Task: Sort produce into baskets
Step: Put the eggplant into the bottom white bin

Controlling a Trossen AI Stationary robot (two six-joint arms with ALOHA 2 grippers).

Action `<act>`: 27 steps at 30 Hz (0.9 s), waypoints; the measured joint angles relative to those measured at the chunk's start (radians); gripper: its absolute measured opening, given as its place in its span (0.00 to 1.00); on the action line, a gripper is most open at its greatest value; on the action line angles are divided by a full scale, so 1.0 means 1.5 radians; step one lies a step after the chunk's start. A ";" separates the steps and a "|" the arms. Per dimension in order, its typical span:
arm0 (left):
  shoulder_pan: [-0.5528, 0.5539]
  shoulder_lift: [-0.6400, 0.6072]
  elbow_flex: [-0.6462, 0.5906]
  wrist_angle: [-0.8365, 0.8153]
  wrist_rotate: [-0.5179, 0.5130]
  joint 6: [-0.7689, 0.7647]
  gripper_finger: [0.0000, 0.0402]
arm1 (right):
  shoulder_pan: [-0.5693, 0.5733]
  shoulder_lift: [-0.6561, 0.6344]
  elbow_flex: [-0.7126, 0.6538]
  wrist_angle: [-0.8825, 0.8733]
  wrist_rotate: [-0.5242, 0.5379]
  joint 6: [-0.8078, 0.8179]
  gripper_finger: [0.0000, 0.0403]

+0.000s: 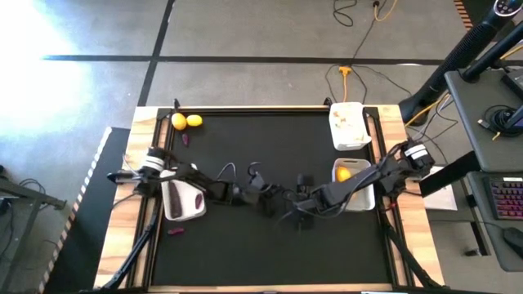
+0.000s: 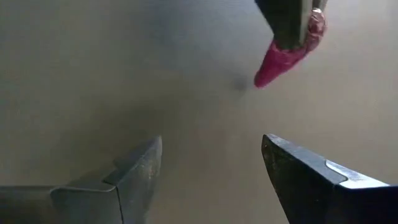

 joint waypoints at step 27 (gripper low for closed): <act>0.019 -0.146 -0.251 0.142 0.095 0.104 0.51 | -0.173 0.020 -0.027 0.219 -0.093 -0.144 0.68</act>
